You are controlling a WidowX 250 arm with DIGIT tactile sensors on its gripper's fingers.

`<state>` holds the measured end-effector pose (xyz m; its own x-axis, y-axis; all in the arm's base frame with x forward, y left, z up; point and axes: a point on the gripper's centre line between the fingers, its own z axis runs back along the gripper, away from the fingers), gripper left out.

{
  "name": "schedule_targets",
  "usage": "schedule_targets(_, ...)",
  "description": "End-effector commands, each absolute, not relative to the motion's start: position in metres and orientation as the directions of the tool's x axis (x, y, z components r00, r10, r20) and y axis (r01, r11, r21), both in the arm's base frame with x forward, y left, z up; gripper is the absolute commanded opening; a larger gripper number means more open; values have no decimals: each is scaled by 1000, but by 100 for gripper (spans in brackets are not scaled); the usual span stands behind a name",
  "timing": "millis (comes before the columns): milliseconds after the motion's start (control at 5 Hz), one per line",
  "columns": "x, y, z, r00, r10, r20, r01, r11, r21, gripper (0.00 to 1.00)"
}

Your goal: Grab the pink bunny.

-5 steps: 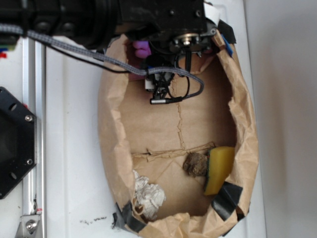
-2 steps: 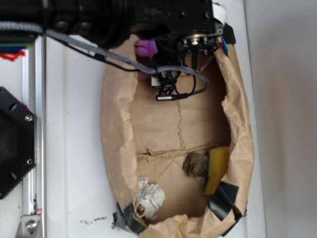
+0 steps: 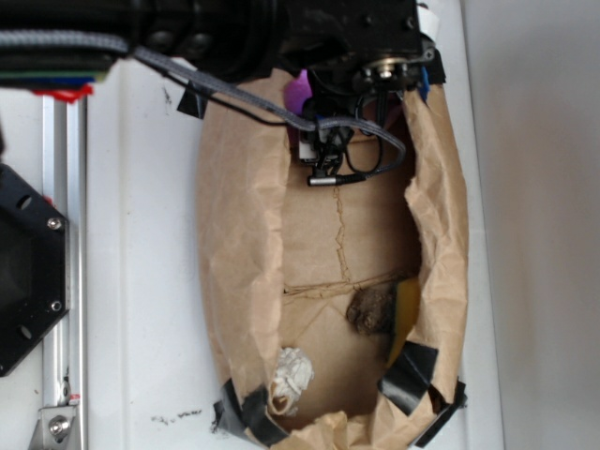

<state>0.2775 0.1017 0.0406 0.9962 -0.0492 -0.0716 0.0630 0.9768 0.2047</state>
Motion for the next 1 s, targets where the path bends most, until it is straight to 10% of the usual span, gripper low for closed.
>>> schedule_targets(0, 286, 104, 45, 999, -38, -37, 46, 974, 220, 0)
schedule_targets(800, 281, 102, 43, 999, -34, -37, 42, 968, 246, 0)
